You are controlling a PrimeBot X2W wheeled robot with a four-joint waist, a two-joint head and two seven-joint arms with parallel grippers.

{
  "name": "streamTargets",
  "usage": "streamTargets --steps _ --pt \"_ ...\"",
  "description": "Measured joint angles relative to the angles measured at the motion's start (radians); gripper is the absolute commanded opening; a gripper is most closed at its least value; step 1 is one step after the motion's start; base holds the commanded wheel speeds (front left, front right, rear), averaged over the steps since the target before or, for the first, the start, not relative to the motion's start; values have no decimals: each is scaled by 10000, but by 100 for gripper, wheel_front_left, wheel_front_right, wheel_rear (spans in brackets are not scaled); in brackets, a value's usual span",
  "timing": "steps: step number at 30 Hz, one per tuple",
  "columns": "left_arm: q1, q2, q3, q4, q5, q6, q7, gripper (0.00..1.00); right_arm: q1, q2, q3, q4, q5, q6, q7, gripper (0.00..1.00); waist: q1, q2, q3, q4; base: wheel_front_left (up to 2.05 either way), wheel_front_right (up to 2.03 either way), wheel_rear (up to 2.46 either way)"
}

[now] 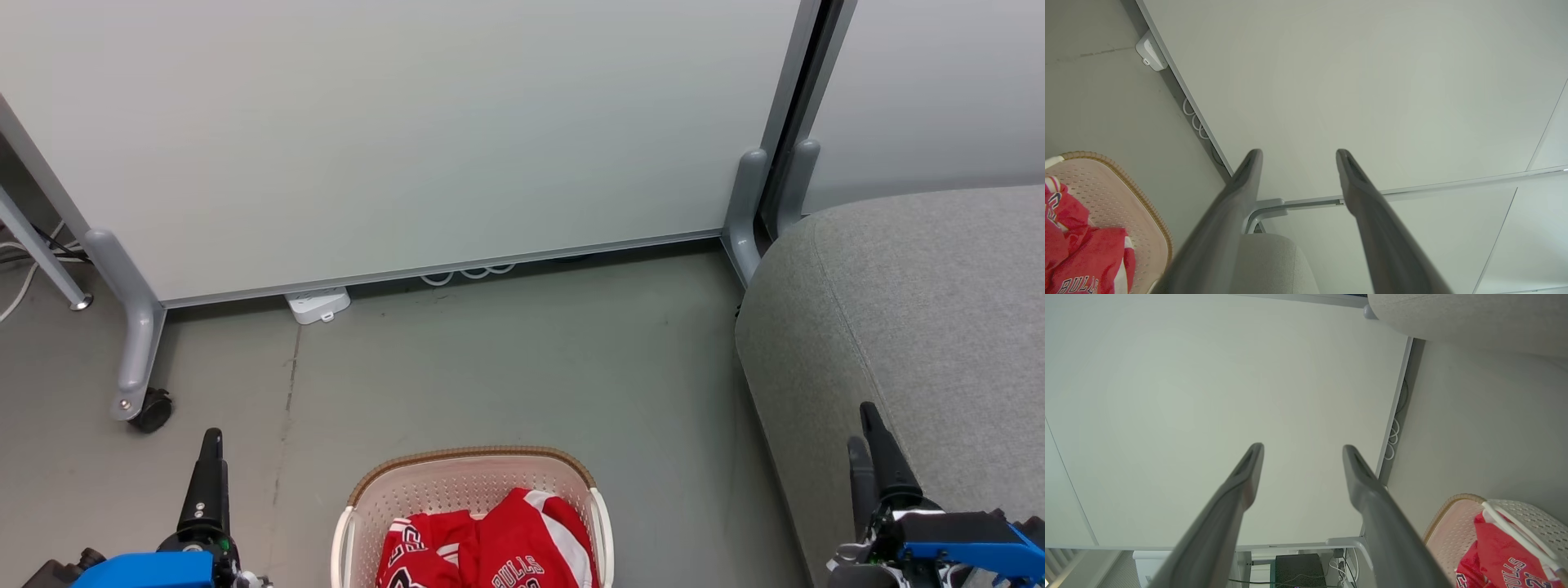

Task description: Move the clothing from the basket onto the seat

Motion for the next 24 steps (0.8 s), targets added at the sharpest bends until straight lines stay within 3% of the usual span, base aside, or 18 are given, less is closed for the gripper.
streamTargets --steps 24 --pt "-400 73 -767 -606 5423 462 -941 100 -282 -2 859 -286 -4959 2 -955 100 0 0 48 -10 0 0 0"
